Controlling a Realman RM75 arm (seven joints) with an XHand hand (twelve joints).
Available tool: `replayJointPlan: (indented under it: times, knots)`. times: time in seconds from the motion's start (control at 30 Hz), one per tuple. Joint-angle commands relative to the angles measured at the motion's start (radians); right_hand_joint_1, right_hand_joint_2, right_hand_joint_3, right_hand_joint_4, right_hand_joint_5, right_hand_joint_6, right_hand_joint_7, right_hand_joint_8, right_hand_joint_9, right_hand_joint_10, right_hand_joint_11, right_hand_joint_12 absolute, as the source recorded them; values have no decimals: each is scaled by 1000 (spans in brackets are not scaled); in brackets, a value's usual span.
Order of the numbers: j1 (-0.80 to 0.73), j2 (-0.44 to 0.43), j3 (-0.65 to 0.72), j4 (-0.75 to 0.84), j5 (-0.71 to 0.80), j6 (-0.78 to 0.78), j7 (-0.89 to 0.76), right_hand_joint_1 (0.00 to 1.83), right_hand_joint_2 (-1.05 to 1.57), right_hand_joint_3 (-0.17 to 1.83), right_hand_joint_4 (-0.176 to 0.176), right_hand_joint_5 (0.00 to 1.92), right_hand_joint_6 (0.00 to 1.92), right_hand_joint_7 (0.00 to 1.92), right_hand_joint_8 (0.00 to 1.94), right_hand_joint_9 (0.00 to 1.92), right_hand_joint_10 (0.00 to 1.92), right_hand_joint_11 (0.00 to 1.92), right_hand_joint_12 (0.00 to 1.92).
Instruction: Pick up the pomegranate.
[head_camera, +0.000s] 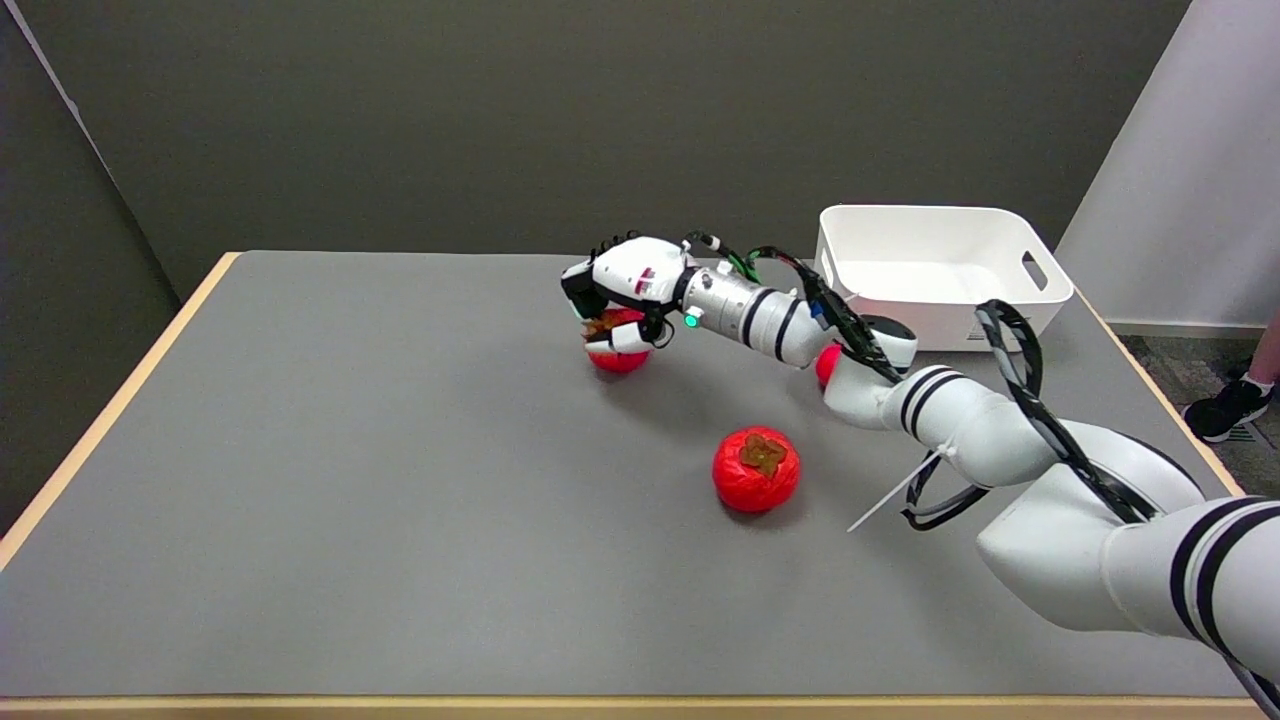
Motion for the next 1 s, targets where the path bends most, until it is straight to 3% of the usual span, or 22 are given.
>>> replayJointPlan:
  times: [0.03,1.0]
  knots:
    - [-27,45,88,23,23,80,-7,1149,1193,214,-102,558,1733,780,1267,675,1097,686,1567]
    - [-35,75,126,16,48,88,-7,1151,1156,282,-96,550,1715,804,1278,671,1175,660,1603]
